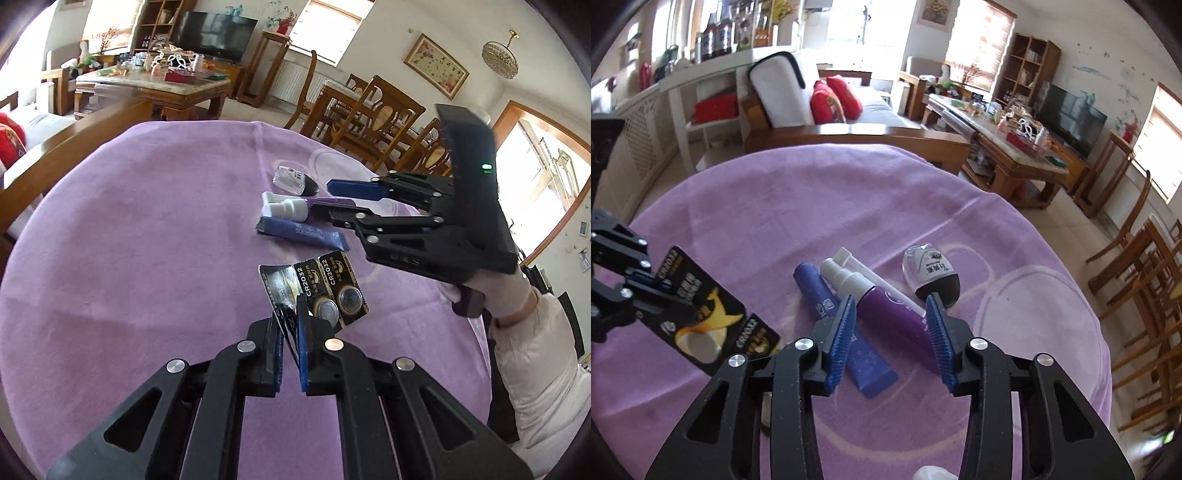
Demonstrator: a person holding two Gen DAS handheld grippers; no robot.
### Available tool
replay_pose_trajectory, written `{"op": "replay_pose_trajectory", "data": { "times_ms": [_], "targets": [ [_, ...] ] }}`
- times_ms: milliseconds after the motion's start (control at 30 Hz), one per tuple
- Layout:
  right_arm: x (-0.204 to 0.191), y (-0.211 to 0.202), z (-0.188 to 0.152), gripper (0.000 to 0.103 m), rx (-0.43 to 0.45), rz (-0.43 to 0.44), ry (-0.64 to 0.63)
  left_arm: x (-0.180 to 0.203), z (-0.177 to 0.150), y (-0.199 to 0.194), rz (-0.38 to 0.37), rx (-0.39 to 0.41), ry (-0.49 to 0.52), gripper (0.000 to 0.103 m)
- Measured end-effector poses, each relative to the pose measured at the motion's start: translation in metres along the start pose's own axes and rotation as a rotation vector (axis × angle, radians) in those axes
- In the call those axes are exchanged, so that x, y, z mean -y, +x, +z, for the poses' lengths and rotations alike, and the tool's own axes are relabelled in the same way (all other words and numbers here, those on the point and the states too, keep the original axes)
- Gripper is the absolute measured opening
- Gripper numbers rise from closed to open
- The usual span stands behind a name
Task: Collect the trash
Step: 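Grasp the battery card with left tool while right tool grasps purple spray bottle, then carry the battery card and purple spray bottle over the black bin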
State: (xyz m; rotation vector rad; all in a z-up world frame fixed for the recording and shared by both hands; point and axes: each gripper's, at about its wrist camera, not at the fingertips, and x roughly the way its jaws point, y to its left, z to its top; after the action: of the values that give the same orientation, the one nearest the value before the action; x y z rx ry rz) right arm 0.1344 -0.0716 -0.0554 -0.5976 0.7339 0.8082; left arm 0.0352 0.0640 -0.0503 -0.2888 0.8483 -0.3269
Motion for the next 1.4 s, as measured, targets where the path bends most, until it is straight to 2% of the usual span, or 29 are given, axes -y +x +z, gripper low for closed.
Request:
{"op": "replay_pose_trajectory", "data": {
  "times_ms": [233,400,467,533,633,767,900,1000,1233,1400],
  "targets": [
    [-0.004,0.024,0.011,0.035,-0.065,0.014,-0.049,-0.012,-0.002,0.002,-0.015,-0.001,-0.031,0.007],
    [0.004,0.025,0.013,0.034,-0.065,0.035,0.048,-0.011,0.002,0.004,-0.03,0.017,-0.045,0.006],
    [0.009,0.019,0.012,0.025,-0.043,0.073,0.105,-0.006,0.003,0.002,-0.038,0.043,-0.031,0.004],
    [0.013,0.01,0.01,0.025,-0.007,0.109,0.175,0.001,0.002,-0.002,-0.047,0.069,-0.018,0.003],
    [0.022,-0.012,0.004,0.025,0.052,0.121,0.27,0.011,0.003,-0.007,-0.04,0.1,-0.005,0.001],
    [0.032,-0.05,-0.01,0.025,0.145,0.181,0.395,0.026,0.006,-0.016,-0.046,0.148,0.011,0.001],
    [0.041,-0.095,-0.036,0.025,0.256,0.247,0.536,0.045,0.011,-0.024,-0.051,0.186,0.03,0.001],
    [0.044,-0.127,-0.061,0.025,0.318,0.25,0.597,0.064,0.015,-0.028,-0.055,0.204,0.061,0.001],
    [0.053,-0.204,-0.119,0.025,0.442,0.17,0.694,0.113,0.02,-0.018,-0.086,0.212,0.124,0.001],
    [0.067,-0.254,-0.17,0.025,0.511,0.083,0.749,0.167,0.026,-0.002,-0.122,0.204,0.2,0.001]
  ]
}}
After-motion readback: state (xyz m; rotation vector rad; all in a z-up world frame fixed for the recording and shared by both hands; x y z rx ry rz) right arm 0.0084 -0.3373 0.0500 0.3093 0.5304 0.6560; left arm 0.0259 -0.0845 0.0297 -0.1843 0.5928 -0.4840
